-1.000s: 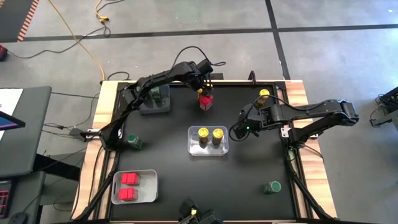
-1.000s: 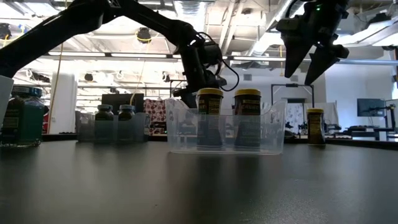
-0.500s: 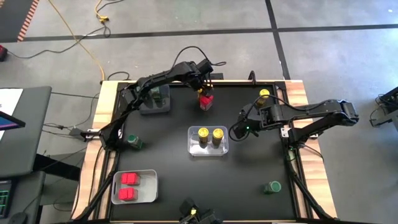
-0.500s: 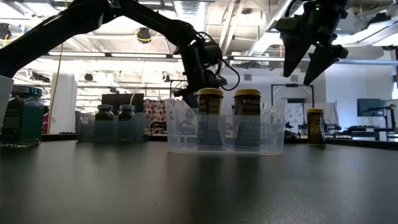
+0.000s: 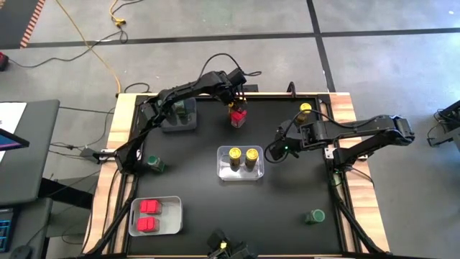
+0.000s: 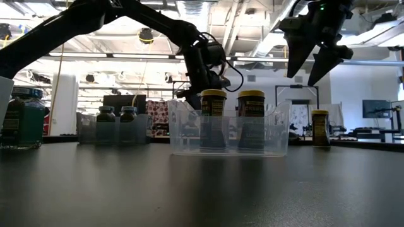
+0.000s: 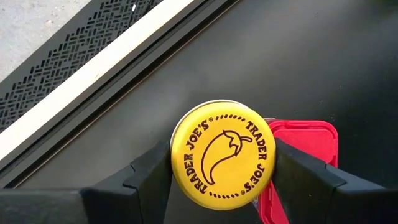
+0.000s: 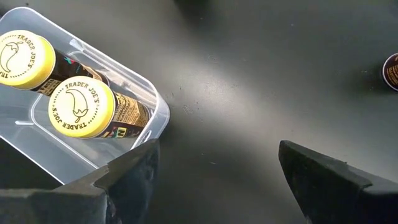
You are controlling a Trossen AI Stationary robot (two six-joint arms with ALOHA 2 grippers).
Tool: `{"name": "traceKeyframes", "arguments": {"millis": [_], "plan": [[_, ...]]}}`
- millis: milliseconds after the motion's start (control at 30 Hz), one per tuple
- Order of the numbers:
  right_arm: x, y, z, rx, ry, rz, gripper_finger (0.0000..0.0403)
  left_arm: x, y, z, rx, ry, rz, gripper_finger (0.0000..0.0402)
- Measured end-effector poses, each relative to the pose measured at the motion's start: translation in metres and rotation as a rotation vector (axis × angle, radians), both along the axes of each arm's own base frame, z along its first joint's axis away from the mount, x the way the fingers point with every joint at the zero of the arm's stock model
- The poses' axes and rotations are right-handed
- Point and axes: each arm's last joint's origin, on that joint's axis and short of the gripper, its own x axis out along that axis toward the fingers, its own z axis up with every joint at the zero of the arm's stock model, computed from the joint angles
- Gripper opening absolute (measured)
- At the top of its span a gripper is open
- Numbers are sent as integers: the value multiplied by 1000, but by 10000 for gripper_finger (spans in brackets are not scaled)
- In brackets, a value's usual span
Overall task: Sort spices by type
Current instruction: Put the yellow seasoning bottle into the transparent bin
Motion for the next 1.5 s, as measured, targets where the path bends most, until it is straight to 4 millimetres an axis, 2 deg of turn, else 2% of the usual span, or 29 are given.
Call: {"name": "traceKeyframes", "arguments": {"millis": [833,1133,1500], "plan": [[0,0,0,5,-5,-14,356,-1,-1,2,-1,3,2,233],[0,1,0,7,-7,-16,356,0,-2,20,24,-21,-6,234],[0,11,0,13,-13,12,356,1,-5,43,56,-66,-12,235]]}}
